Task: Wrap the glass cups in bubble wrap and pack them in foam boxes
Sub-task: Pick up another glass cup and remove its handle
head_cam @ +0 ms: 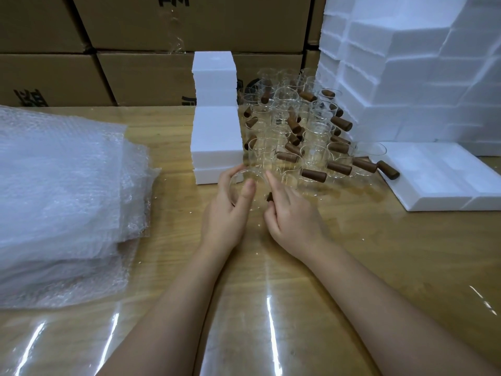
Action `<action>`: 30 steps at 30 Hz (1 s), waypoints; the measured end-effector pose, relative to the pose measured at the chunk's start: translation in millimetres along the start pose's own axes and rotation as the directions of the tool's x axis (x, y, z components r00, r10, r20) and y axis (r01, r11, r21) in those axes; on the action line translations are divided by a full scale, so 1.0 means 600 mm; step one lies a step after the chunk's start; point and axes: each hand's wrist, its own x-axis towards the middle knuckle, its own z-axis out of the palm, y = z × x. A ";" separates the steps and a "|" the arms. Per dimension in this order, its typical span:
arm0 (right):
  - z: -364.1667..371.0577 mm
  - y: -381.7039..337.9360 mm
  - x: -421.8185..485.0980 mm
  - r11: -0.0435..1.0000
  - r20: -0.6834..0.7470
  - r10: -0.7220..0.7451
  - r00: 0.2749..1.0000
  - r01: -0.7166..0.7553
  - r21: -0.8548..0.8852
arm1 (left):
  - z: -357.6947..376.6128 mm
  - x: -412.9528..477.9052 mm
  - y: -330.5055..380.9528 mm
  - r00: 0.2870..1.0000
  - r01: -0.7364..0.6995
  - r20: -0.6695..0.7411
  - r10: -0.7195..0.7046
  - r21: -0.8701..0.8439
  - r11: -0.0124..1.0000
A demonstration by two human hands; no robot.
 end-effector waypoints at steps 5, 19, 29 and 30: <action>0.005 -0.011 0.008 0.995 -0.046 -0.053 0.998 0.049 -0.082 | -0.002 0.000 0.012 0.994 0.069 -0.071 -0.082 -0.167 0.984; 0.011 0.019 0.007 0.963 -0.206 -0.024 0.978 0.078 0.259 | -0.028 0.018 0.014 0.840 0.529 0.511 -0.184 -0.696 0.485; 0.013 0.019 0.004 0.988 -0.208 0.073 0.975 -0.042 0.150 | -0.020 0.021 0.008 0.872 0.487 0.386 -0.300 -0.640 0.594; 0.012 0.018 0.003 0.989 -0.207 0.063 0.976 -0.034 0.143 | -0.020 0.022 0.005 0.869 0.494 0.392 -0.303 -0.634 0.595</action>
